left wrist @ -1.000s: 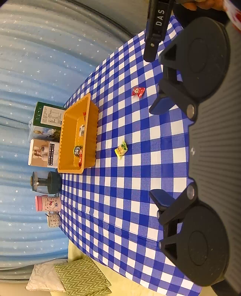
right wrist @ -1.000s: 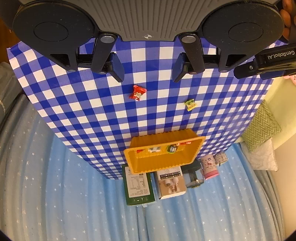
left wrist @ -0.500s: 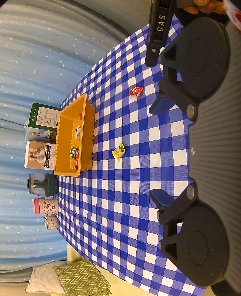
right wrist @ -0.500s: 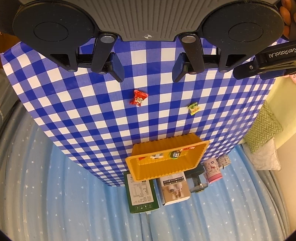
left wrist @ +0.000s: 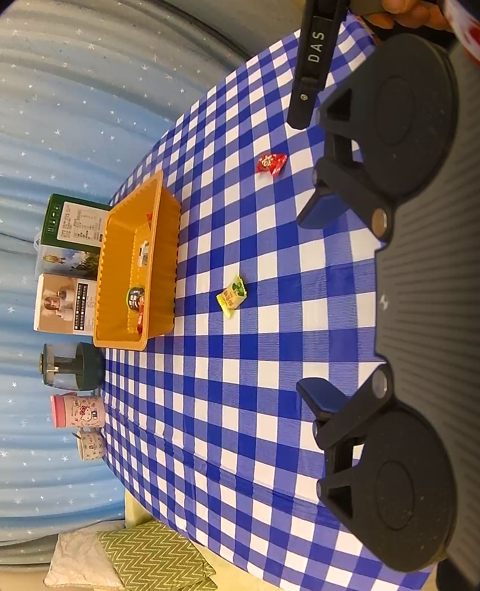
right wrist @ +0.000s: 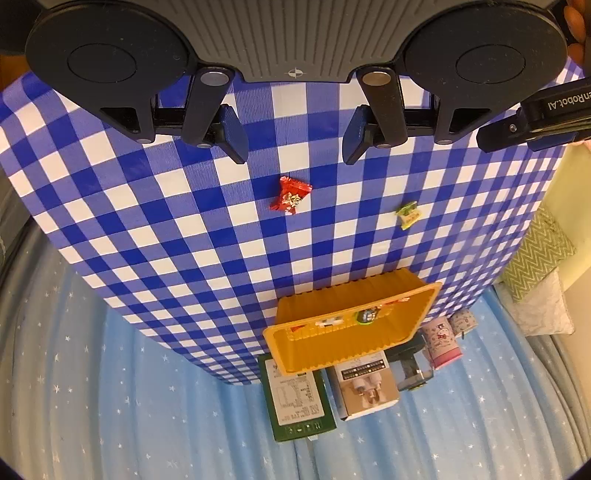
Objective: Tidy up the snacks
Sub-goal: 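Move both open tools back toward the yellow and red candies on the cloth, then grasp the red candy with the right tool while the left tool grasps the yellow-green candy, then lift both held candies and carry them over the orange tray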
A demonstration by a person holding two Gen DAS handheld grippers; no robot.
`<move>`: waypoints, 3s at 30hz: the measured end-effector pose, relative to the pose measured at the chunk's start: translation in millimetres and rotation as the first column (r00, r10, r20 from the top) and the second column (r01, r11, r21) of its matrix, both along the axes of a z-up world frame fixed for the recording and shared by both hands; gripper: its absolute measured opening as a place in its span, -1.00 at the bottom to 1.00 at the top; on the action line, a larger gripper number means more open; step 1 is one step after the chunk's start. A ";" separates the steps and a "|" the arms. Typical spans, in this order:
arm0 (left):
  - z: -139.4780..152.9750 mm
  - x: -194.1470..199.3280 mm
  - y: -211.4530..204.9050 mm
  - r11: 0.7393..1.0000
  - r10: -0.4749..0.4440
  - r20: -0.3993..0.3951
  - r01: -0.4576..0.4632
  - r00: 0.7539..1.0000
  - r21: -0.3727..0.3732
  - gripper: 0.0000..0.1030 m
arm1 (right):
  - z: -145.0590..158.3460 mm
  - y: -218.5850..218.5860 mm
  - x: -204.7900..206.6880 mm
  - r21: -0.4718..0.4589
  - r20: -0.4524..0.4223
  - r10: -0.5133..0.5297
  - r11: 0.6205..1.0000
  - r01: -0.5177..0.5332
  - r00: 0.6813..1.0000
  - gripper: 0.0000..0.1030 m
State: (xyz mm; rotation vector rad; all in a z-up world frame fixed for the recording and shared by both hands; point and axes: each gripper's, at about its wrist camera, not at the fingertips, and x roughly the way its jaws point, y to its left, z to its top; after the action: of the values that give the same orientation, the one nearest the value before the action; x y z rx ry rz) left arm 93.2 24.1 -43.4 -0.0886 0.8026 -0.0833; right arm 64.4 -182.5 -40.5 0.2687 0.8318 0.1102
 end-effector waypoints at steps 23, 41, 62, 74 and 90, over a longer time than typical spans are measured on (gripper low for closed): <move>-36.2 62.3 -3.3 1.000 -0.007 -0.023 0.007 1.000 -0.020 0.67 | -49.9 8.8 66.0 0.009 -0.022 0.008 1.000 -0.008 1.000 0.05; -47.2 74.0 -1.7 0.999 0.010 -0.038 -0.011 0.999 -0.041 0.67 | -57.3 31.0 78.3 -0.138 0.010 0.078 0.987 -0.076 0.997 -0.62; -60.4 133.1 -20.4 0.994 0.051 -0.005 -0.051 0.999 -0.098 0.07 | -49.2 19.7 99.3 -0.089 0.041 0.059 0.995 -0.055 0.997 -0.64; -69.7 140.4 -25.7 1.000 0.030 0.006 -0.030 1.000 -0.010 -0.44 | -51.2 20.3 101.0 -0.073 0.039 0.053 0.996 -0.050 0.998 -0.64; -59.9 116.3 -23.1 1.000 0.000 0.000 0.000 1.000 0.025 -0.65 | -46.0 21.0 94.9 -0.073 0.052 0.066 0.995 -0.062 0.996 -0.64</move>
State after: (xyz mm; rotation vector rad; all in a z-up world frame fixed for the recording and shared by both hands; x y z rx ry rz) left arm 209.4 0.9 -103.3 -0.0648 0.8036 -0.0729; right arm 159.3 -161.5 -86.5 0.1712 0.7888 0.1470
